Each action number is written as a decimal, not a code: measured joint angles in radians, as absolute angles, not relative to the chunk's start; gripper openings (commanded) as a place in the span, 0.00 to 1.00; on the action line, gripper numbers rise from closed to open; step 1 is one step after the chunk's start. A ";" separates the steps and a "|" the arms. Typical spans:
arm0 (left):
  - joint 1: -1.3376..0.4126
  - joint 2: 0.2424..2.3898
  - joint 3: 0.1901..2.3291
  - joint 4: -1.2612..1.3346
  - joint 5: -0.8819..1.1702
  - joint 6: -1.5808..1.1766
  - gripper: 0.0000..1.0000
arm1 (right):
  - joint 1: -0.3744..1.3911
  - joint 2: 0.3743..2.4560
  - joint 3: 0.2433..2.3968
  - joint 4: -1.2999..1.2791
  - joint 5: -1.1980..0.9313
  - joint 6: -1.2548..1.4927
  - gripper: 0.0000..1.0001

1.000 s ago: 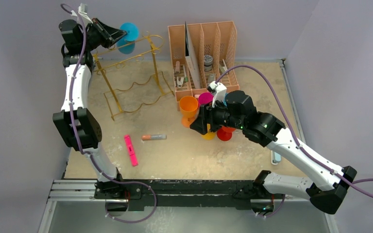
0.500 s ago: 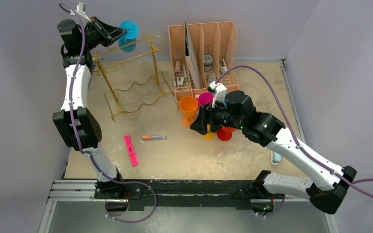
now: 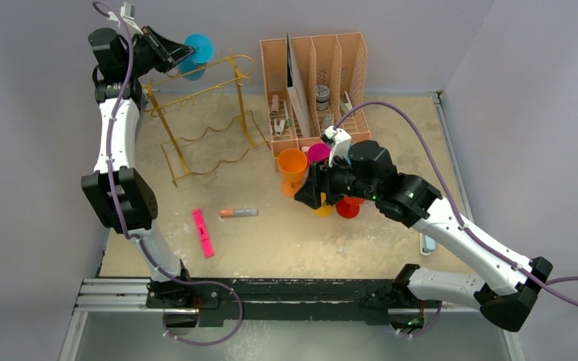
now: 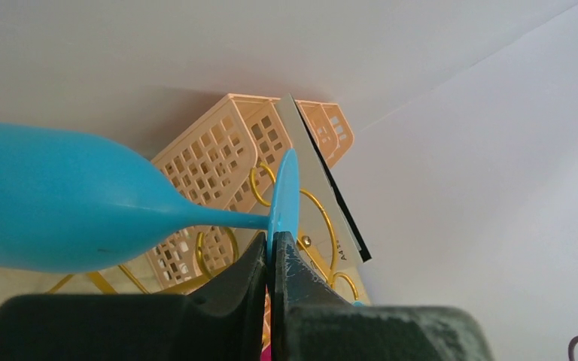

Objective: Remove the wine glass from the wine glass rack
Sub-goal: Pick up the wine glass from the wine rack, then place the wine glass at the center of the board.

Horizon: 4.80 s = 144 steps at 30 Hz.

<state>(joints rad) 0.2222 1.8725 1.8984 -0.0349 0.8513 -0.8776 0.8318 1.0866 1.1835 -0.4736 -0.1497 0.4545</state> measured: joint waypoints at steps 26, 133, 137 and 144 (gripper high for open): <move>0.222 1.477 1.687 0.101 0.995 -0.594 0.00 | 0.832 1.094 1.175 -0.368 -0.160 0.456 0.66; -0.225 0.930 1.074 -0.585 1.204 -0.375 0.47 | 0.831 1.181 1.011 0.350 -0.572 0.719 0.00; -0.225 0.918 1.062 -0.546 1.201 -0.402 0.34 | 0.831 1.181 1.011 0.358 -0.567 0.720 0.00; -0.226 0.887 0.974 -0.292 1.198 -0.569 0.29 | 0.831 1.186 1.011 0.365 -0.567 0.725 0.00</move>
<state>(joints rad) -0.2260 0.8871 0.9737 -0.2920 1.1984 -0.5694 0.8310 1.1858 1.0111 0.3653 -0.5674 0.7246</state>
